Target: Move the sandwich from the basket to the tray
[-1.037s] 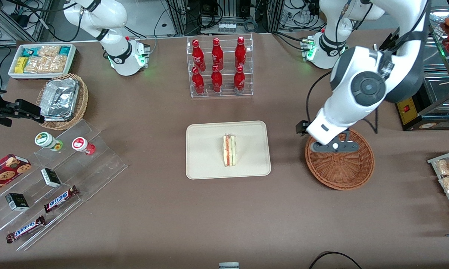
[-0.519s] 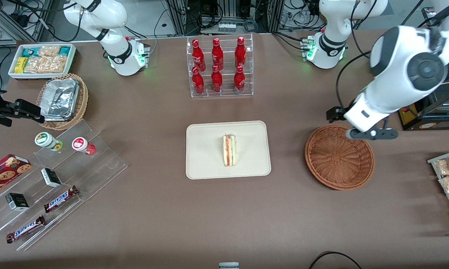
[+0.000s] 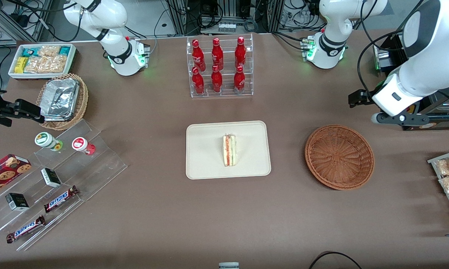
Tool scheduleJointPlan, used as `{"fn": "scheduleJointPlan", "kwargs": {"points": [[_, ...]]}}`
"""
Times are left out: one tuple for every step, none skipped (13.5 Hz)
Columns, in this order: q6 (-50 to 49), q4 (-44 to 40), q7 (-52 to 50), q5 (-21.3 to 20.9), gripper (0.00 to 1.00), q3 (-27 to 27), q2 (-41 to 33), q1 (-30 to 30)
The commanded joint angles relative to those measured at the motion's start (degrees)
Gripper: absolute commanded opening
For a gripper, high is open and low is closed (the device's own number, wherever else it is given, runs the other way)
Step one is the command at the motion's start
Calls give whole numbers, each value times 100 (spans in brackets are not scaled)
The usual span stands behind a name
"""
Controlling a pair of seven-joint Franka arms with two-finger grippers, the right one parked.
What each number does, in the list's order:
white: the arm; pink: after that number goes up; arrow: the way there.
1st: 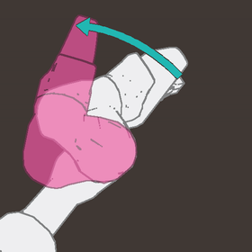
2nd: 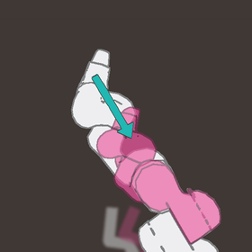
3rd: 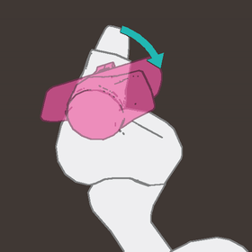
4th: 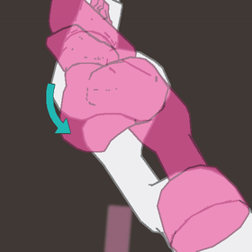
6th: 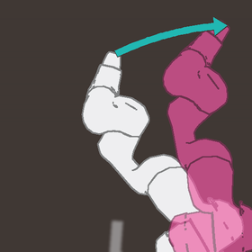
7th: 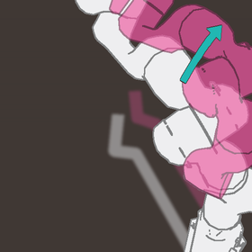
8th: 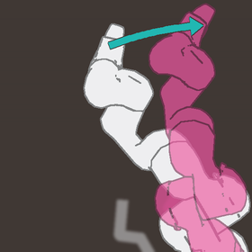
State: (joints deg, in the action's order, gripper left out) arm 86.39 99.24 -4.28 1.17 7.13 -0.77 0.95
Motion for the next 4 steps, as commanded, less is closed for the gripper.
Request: {"fn": "scheduleJointPlan", "kwargs": {"points": [[-323,-238,103,-21,100,-185,-64,19],[-420,-343,112,-21,100,-282,-64,54],[-456,-423,112,-21,100,-404,-46,133],[-430,-441,112,-21,100,-501,-11,160]]}}
